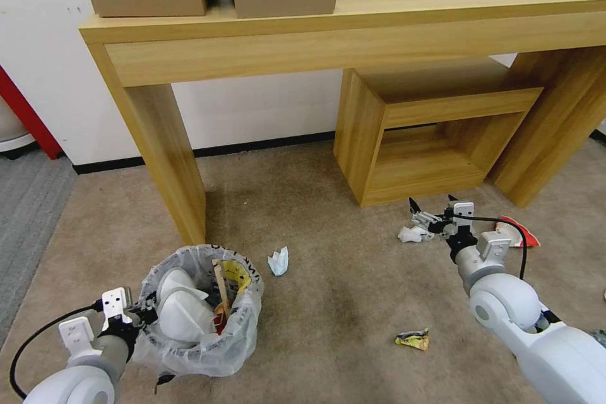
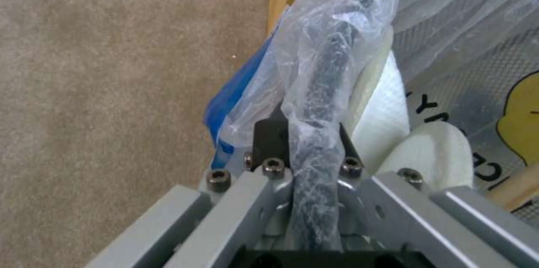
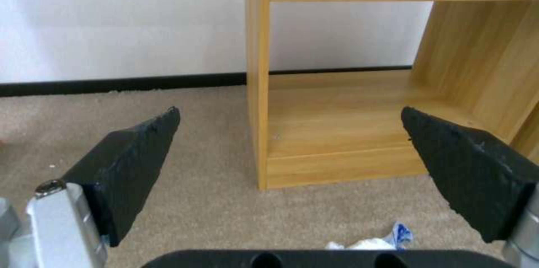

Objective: Pick up the trash bin and place the garbage on the floor into it.

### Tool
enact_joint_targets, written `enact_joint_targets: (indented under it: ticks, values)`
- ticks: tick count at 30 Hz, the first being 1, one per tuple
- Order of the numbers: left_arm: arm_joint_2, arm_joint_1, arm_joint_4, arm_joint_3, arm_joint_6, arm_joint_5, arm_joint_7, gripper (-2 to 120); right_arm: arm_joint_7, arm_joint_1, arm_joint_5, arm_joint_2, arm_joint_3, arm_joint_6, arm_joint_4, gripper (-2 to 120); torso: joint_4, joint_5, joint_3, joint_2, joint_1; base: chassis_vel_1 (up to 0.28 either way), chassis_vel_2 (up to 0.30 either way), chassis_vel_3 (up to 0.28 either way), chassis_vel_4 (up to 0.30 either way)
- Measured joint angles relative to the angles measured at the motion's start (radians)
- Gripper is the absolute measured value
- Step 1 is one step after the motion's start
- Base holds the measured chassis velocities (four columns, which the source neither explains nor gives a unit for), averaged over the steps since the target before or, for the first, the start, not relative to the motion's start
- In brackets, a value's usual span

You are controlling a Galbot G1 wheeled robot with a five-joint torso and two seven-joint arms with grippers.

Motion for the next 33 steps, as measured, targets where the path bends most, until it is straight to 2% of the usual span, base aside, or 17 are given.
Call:
enact_joint_targets:
  ticks: [14,22,27,29,30,33]
  values:
    - [0.02,0.012,0.005,-0.001,0.006,-0.006,0.0,1,0.002,-0.002,-0.005,-0.001,-0.004,0.008,0.005,100,0.0,0.0,0.0,0.0,0.0,0.0,0.0,0.0,0.0]
    - [0.023,0.017,0.006,-0.004,0.006,-0.003,-0.001,1,0.008,-0.002,0.028,-0.013,-0.002,-0.036,0.012,100,0.0,-0.0001,0.0,0.0,0.0,0.0,0.0,0.0,0.0]
    - [0.017,0.016,0.011,-0.005,0.006,0.0,-0.001,1,0.049,-0.003,0.143,-0.023,-0.011,-0.131,0.023,100,0.0,0.0,0.0,0.0,0.0,0.0,0.0,0.0,0.0]
    - [0.013,0.015,0.013,-0.004,0.006,0.003,-0.001,1,0.091,-0.007,0.21,-0.031,-0.016,-0.204,0.028,100,0.0,0.0,0.0,0.0,0.0,0.0,0.0,0.0,0.0]
    - [0.013,0.015,0.013,-0.004,0.006,0.003,-0.001,1,0.091,-0.007,0.21,-0.031,-0.016,-0.204,0.028,100,0.0,0.0,0.0,0.0,0.0,0.0,0.0,0.0,0.0]
    - [0.011,0.012,0.017,-0.003,0.006,0.004,-0.001,1,0.183,-0.014,0.319,-0.041,-0.015,-0.347,0.045,100,0.0001,0.0001,0.0,0.0,0.0,0.0,0.0,0.0,0.0]
